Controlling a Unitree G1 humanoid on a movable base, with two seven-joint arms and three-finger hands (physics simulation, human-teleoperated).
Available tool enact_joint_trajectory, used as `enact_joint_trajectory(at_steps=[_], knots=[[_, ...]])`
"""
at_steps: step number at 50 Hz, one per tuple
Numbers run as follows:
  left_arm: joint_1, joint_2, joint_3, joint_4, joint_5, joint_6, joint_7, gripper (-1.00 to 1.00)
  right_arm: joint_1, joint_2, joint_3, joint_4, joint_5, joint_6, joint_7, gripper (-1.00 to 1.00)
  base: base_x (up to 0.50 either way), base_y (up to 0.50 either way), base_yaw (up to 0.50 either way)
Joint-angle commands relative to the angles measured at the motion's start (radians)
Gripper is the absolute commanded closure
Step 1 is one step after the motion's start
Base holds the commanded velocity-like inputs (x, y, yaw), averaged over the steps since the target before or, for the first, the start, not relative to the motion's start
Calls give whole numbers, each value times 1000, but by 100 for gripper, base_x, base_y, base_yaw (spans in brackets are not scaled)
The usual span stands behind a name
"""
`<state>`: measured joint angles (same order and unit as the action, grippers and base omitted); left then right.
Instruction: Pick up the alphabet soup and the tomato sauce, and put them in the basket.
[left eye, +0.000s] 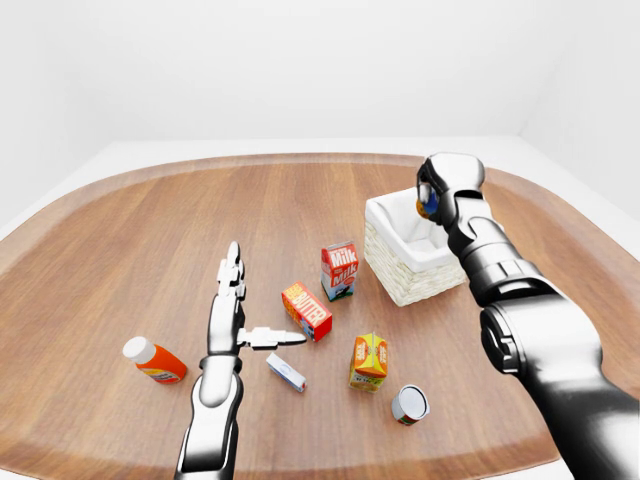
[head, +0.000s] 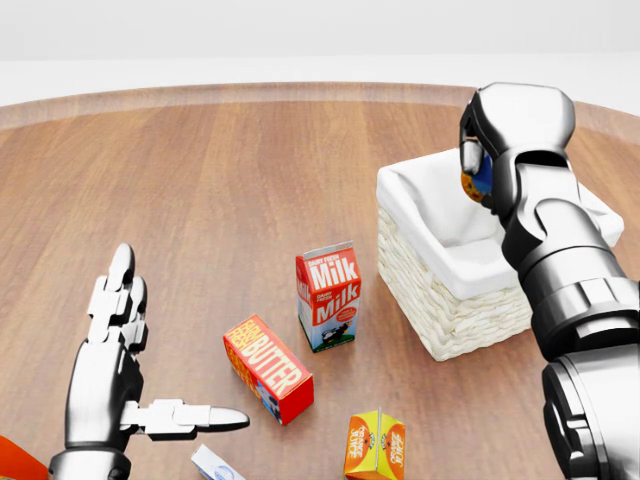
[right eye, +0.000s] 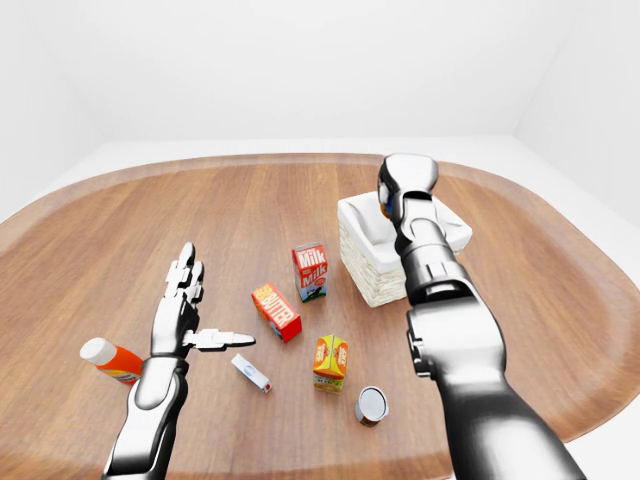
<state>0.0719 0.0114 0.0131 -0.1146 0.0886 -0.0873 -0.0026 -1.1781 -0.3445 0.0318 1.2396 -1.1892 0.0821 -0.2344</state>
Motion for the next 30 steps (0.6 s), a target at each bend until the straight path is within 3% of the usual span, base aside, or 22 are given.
enact_joint_trajectory(at_steps=[1,30], knots=[[0,0,3,3,-19,0,-10,-100,-45,7,13,73,0,5,-3,100,0,0,0],[3,-1,3,-9,-18,0,-11,-100,-24,-2,3,109,-61,5,51,100,0,0,0]])
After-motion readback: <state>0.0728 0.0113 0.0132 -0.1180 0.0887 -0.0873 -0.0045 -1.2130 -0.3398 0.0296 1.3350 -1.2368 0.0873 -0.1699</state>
